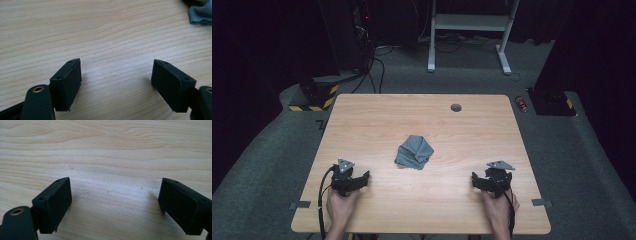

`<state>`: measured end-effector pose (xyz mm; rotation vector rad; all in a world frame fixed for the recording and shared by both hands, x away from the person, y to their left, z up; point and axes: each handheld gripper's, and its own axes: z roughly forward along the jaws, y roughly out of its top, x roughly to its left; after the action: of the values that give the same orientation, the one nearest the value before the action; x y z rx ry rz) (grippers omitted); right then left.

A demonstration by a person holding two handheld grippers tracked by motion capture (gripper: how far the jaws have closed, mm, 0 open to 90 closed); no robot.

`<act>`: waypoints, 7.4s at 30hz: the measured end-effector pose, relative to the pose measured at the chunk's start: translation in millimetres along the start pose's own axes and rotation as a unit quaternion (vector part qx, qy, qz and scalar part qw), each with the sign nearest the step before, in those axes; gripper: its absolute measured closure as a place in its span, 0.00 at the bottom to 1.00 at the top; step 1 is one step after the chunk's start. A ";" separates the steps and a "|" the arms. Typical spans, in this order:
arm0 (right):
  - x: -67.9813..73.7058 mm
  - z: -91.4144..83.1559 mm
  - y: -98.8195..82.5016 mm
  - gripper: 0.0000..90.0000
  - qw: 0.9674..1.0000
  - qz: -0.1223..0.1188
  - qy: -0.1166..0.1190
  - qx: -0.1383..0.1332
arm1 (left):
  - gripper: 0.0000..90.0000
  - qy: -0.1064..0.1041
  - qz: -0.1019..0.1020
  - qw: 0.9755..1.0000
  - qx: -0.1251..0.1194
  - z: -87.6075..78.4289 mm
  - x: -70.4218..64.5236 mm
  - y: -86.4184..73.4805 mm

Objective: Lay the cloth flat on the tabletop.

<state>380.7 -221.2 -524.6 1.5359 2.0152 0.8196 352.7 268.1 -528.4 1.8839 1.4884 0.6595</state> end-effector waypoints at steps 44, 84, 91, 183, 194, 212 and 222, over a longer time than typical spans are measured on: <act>-0.1 0.1 0.5 0.15 1.000 -0.006 0.004 -0.001 | 0.29 -0.062 -0.002 0.998 -0.015 5.1 -31.2 20.2; 0.0 0.4 0.7 0.15 1.000 -0.006 0.005 -0.002 | 0.33 -0.149 0.046 0.987 -0.028 29.8 -92.3 76.8; 0.0 0.4 0.7 0.15 1.000 -0.005 0.005 -0.002 | 0.32 -0.152 0.064 0.986 -0.012 40.3 -105.2 83.4; 0.3 0.0 0.5 0.17 1.000 -0.009 0.007 -0.004 | 0.99 -0.297 0.221 0.929 0.018 41.1 -217.9 84.6; 0.3 0.0 0.5 0.17 1.000 -0.009 0.007 -0.004 | 0.98 -0.313 0.197 0.929 0.019 39.0 -210.6 88.1; 4.6 -4.5 -2.5 0.39 0.999 -0.022 0.020 -0.017 | 0.99 -0.275 0.078 0.958 -0.031 35.5 -163.7 98.0; 25.1 -11.7 -7.6 0.75 0.994 -0.089 0.061 -0.032 | 0.97 -0.221 0.087 0.971 0.021 49.9 -148.6 82.9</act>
<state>361.0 -200.5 -522.1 1.2774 2.1559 0.9158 408.1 102.1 -499.8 2.0437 1.0689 0.2565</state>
